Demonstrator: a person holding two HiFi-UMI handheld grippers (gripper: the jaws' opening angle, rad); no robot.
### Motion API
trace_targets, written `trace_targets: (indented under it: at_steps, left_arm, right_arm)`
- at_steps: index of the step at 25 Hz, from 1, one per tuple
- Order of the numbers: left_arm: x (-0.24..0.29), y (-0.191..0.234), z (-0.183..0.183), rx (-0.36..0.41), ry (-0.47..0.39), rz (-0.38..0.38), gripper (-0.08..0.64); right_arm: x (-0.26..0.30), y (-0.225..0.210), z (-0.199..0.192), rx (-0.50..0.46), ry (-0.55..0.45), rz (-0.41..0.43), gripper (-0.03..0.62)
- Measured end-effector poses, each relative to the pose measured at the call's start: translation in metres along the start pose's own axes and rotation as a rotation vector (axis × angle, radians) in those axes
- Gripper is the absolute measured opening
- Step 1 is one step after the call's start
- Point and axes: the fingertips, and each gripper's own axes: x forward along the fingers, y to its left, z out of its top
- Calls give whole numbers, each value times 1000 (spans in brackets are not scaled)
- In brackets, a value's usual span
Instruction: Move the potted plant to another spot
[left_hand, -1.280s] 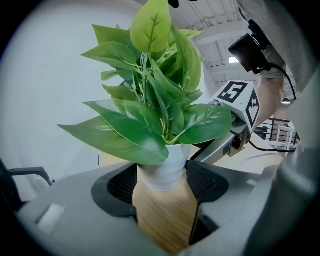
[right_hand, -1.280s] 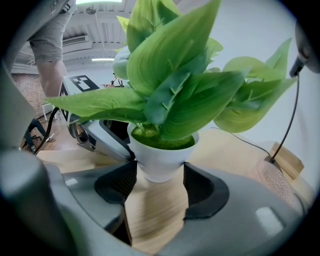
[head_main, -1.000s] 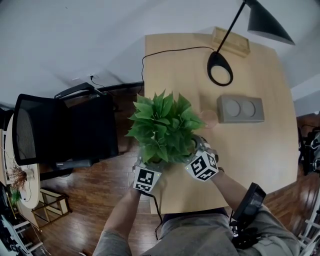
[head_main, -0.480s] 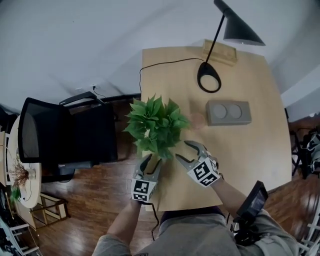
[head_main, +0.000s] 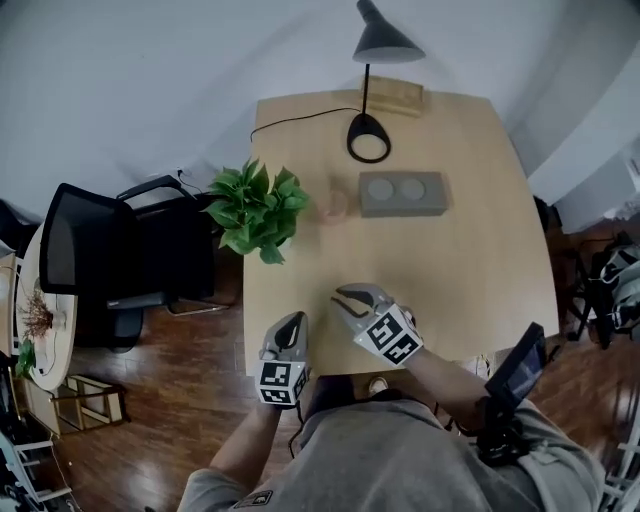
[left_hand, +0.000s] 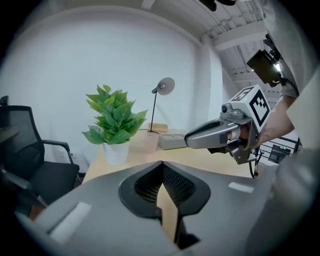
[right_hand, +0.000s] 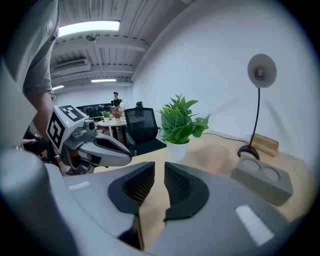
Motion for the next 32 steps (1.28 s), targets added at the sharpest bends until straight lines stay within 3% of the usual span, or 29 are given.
trace_targets:
  at_steps: [4,11,16,22,32]
  left_arm:
    - [-15,-53,-16,-109,34,3,0]
    - [-53,-112,-32,-163,39,-1,0]
    - [-72,-142,-38,-165,46,-87,0]
    - [-99,-156,-38,-197,48,-134,0]
    - [-119,-161,-29,-234,-8,-202,0]
  right_arm:
    - [-50,17,-25,58,-17,11,32]
    - [-111,52,-72,190,-8,18,8]
    - [-135,85,-76,246,-28,25,8]
    - [-154,113,-76,378,-53,-17,8]
    - [-164,130,-72,413,-92,-115,6]
